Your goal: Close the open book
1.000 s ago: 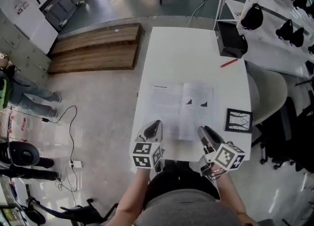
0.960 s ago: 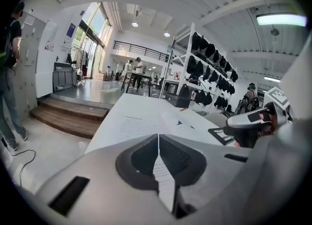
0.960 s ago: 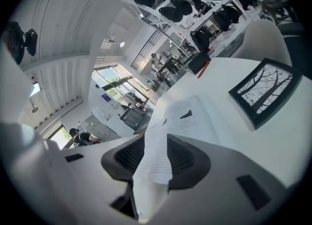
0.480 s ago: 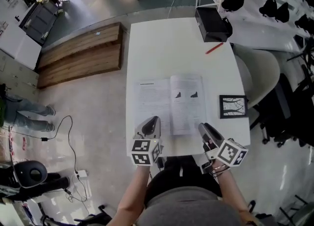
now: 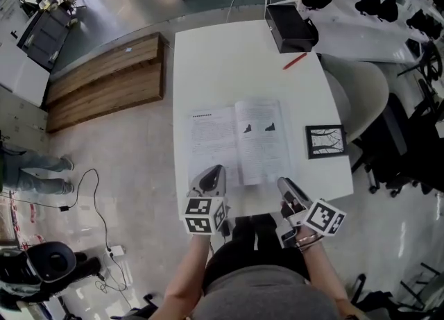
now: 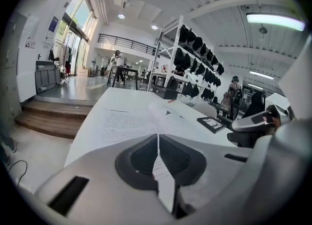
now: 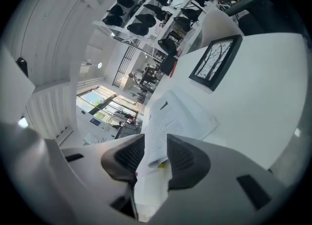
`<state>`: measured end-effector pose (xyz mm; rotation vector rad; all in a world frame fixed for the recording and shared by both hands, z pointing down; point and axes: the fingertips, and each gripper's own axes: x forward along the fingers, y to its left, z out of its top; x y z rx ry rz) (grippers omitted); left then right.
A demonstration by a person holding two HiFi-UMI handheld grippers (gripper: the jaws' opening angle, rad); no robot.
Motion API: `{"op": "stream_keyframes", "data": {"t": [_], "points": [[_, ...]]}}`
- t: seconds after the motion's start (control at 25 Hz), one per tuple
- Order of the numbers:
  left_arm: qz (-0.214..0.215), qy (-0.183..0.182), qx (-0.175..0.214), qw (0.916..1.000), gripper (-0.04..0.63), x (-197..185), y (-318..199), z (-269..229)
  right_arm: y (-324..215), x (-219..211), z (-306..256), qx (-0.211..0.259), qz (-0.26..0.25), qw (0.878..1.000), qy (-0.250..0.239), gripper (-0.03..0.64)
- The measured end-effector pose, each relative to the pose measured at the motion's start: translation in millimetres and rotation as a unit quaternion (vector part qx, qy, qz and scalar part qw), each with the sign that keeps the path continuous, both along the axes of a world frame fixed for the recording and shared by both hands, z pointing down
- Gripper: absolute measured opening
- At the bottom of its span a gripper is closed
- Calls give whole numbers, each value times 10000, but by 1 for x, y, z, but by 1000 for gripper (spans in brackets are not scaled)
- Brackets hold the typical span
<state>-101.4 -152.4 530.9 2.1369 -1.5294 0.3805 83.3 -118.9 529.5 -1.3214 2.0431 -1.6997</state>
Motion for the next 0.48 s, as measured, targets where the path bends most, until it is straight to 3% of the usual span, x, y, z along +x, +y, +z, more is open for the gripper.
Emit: {"op": "stream_keyframes", "data": {"t": [0.48], "points": [[377, 0, -29, 9993, 8, 16, 7, 5, 12, 3, 18, -324, 446, 9977, -382, 161]]}}
